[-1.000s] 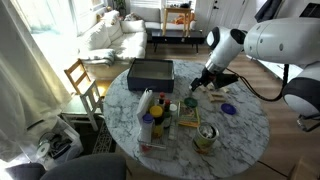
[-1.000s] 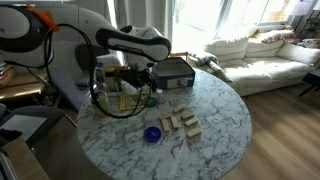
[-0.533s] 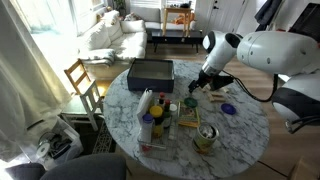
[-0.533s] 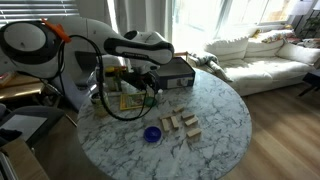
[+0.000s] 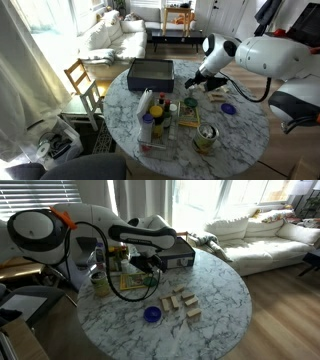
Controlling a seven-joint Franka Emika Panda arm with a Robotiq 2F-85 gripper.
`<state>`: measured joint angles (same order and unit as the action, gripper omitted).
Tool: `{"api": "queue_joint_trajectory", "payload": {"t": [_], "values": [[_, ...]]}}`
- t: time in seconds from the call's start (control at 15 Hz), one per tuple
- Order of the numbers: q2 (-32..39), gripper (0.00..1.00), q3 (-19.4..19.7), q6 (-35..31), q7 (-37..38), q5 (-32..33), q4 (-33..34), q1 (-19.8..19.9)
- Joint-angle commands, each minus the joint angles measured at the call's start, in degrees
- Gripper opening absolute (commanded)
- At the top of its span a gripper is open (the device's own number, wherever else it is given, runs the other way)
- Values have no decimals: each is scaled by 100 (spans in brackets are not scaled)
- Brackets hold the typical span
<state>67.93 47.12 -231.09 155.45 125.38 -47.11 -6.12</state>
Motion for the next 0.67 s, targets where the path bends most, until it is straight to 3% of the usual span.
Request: {"api": "queue_joint_trajectory", "payload": {"t": [0.0,0.07,0.13,0.6], "values": [[266,90,68,253,231,-169,207,112],[285,74,55,300,231,-191,206,121],[294,70,54,324,231,-212,193,119],[200,15,379,-61,226,-172,-57,-93]]}}
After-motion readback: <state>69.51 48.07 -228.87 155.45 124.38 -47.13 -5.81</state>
